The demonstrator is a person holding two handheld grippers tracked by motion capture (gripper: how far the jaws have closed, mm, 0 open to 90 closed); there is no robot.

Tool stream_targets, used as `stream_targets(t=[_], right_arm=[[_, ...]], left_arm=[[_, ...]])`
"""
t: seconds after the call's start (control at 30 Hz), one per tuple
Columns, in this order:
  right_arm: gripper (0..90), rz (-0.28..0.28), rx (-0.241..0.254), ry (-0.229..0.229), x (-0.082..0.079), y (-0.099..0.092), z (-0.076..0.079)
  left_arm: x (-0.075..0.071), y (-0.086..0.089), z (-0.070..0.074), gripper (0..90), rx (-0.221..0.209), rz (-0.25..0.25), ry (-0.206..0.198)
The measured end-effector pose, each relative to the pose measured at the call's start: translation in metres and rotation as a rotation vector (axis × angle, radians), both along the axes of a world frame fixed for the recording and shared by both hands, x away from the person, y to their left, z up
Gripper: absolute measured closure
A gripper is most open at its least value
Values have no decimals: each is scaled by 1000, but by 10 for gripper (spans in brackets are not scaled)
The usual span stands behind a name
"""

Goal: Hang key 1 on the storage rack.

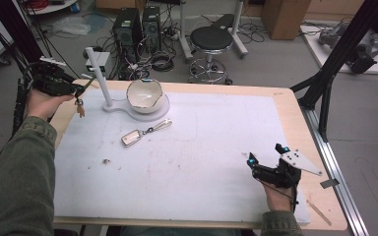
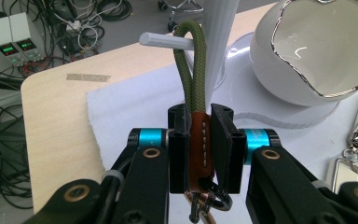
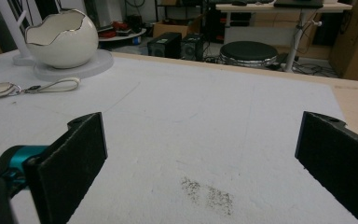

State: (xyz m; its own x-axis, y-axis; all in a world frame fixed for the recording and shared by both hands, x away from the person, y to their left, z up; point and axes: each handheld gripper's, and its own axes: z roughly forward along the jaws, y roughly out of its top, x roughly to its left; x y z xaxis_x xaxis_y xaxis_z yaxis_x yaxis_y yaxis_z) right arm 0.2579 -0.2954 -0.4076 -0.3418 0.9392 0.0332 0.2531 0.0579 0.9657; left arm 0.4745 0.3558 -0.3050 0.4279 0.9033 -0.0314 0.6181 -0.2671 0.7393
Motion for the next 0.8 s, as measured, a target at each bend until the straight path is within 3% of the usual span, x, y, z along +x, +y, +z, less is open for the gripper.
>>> stream_targets(t=[0.33, 0.43, 0.57, 0.8], right_arm=[[9, -3, 2, 10, 0, -2, -1], [9, 2, -10, 25, 2, -1, -2], [9, 4, -18, 27, 2, 0, -3], [9, 7, -21, 26, 3, 0, -3]], left_arm=[[4, -6, -8, 770, 3, 6, 19], [5, -6, -18, 771, -15, 12, 39], [5, -3, -24, 771, -8, 34, 52], [5, -5, -26, 767, -25, 32, 46]])
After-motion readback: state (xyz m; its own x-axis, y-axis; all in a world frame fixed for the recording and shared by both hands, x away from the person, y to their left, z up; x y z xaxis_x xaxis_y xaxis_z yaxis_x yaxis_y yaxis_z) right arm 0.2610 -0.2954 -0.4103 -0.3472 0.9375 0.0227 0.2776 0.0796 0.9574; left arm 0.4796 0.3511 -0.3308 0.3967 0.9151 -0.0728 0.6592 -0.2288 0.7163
